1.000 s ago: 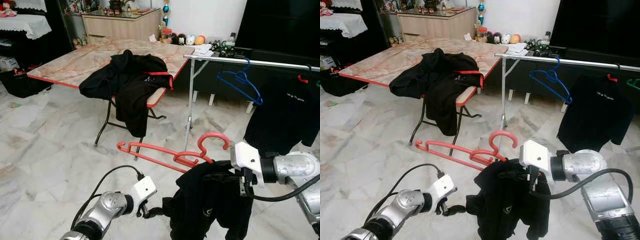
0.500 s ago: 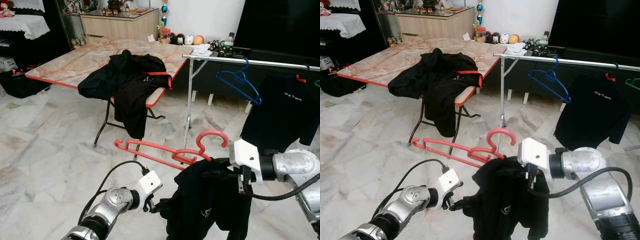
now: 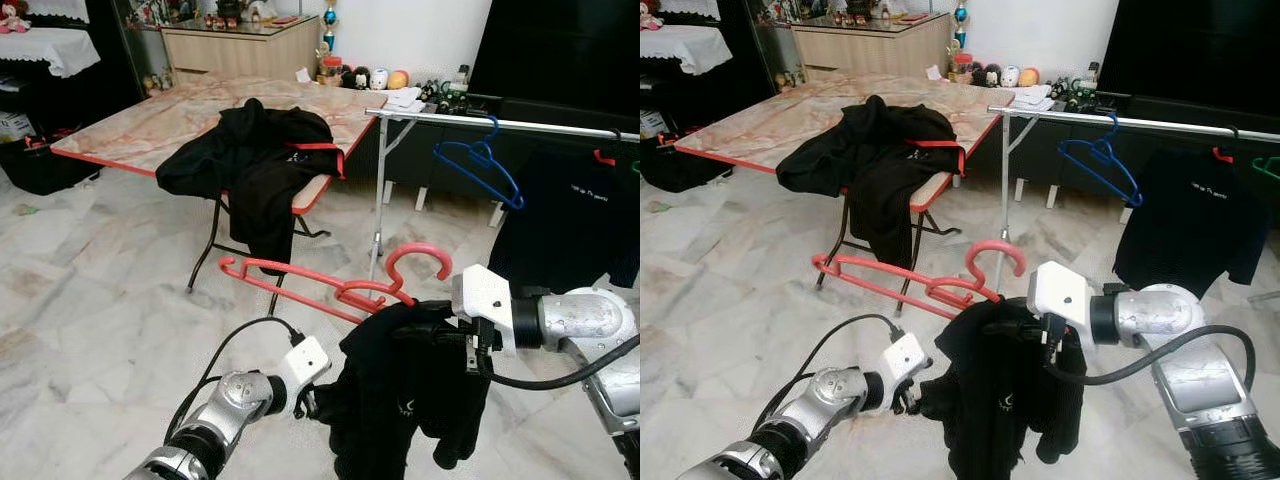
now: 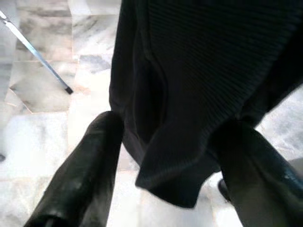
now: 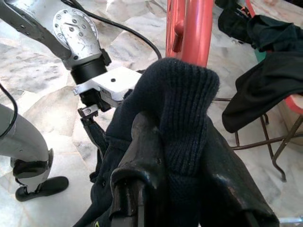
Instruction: Hang hanger
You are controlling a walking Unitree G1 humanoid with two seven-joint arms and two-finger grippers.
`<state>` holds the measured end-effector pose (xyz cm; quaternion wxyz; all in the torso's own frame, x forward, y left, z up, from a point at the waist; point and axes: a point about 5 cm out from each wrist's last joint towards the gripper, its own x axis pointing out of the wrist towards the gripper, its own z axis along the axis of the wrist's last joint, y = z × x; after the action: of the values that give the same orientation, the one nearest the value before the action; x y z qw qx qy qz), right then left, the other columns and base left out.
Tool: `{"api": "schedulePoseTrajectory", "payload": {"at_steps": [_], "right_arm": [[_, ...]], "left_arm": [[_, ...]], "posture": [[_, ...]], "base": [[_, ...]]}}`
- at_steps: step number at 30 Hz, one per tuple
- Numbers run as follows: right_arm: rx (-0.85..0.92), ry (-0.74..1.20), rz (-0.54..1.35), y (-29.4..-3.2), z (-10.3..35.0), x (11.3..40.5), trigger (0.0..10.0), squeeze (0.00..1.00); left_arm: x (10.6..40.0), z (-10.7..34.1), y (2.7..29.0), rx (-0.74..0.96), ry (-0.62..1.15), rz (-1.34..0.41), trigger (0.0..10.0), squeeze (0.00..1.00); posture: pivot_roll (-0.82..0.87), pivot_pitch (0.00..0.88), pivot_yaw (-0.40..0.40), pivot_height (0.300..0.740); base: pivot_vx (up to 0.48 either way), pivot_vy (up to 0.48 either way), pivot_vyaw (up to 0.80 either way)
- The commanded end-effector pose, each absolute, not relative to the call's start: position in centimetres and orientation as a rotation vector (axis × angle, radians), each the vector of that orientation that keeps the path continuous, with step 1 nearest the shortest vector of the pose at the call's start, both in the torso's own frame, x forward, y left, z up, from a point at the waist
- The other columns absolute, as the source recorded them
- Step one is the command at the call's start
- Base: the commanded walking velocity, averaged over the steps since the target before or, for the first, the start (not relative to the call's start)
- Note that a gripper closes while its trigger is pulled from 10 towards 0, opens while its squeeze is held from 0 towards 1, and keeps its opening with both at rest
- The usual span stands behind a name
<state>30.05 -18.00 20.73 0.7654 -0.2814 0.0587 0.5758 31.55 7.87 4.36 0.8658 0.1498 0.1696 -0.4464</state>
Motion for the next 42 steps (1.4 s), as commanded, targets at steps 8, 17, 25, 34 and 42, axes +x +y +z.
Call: {"api": "schedulePoseTrajectory", "payload": {"at_steps": [8, 17, 25, 34, 42], "right_arm": [[-0.630, 0.034, 1.242, -17.42, 22.78, 30.11, 0.0, 0.00], [-0.626, 0.025, 1.226, -17.39, 22.88, 30.46, 0.0, 0.00], [-0.619, 0.026, 1.212, -17.43, 22.74, 30.74, 0.0, 0.00], [-0.617, 0.039, 1.205, -17.53, 22.32, 30.90, 0.0, 0.00], [-0.629, 0.052, 1.195, -17.68, 21.96, 31.09, 0.0, 0.00]], "left_arm": [[31.73, 4.38, 7.90, 0.269, 0.364, -0.918, 0.0, 0.00], [31.60, 4.23, 7.84, 0.258, 0.379, -0.932, 0.0, 0.00], [31.62, 4.31, 7.78, 0.247, 0.370, -0.933, 0.0, 0.00], [31.76, 4.32, 7.96, 0.233, 0.360, -0.890, 0.0, 0.00], [31.84, 4.38, 7.99, 0.230, 0.354, -0.877, 0.0, 0.00]], "posture": [[-0.15, 0.012, 0.011, 0.740], [-0.14, 0.010, 0.010, 0.740], [-0.14, 0.007, 0.009, 0.740], [-0.14, 0.000, 0.011, 0.740], [-0.13, 0.000, 0.010, 0.740]], "base": [[0.000, 0.000, 0.00], [0.000, 0.000, 0.00], [0.000, 0.000, 0.00], [0.000, 0.000, 0.00], [0.000, 0.000, 0.00]]}}
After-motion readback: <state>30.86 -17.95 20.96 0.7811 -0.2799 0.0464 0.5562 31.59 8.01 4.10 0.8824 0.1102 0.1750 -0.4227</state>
